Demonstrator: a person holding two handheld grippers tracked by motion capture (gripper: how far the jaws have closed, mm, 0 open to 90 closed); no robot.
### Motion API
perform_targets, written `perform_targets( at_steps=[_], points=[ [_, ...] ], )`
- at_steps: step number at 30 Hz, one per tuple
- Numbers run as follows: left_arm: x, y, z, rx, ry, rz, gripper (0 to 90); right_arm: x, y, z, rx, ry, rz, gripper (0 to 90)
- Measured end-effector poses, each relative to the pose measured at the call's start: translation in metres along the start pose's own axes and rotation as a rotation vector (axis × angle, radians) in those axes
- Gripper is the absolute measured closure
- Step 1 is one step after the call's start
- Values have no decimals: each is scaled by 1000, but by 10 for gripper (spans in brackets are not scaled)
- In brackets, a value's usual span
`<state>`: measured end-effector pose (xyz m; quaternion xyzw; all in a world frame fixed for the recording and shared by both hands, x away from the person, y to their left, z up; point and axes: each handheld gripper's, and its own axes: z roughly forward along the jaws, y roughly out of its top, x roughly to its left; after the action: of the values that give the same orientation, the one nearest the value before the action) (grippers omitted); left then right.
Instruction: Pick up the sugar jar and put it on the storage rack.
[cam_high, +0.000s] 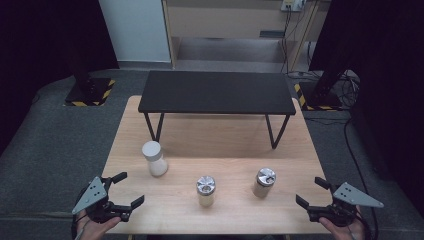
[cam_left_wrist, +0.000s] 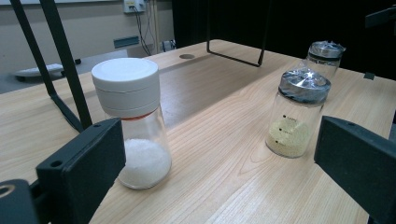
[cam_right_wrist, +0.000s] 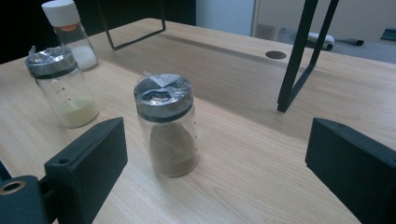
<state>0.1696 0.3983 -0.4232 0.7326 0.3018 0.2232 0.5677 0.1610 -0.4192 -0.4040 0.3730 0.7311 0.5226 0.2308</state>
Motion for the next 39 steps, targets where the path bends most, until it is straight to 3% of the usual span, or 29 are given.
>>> perform_targets(
  at_steps=[18, 28, 33, 39],
  points=[
    [-2, 5, 3, 12, -5, -15, 3, 0, 1, 0, 6, -2, 3, 61],
    [-2, 18, 6, 29, -11, -19, 2, 0, 0, 0, 2, -3, 12, 61],
    [3, 22, 5, 34, -29, -48, 0, 0, 0, -1, 2, -5, 16, 62],
    [5, 31, 5, 44, -33, -30, 0, -1, 0, -1, 0, -4, 21, 62]
  ],
)
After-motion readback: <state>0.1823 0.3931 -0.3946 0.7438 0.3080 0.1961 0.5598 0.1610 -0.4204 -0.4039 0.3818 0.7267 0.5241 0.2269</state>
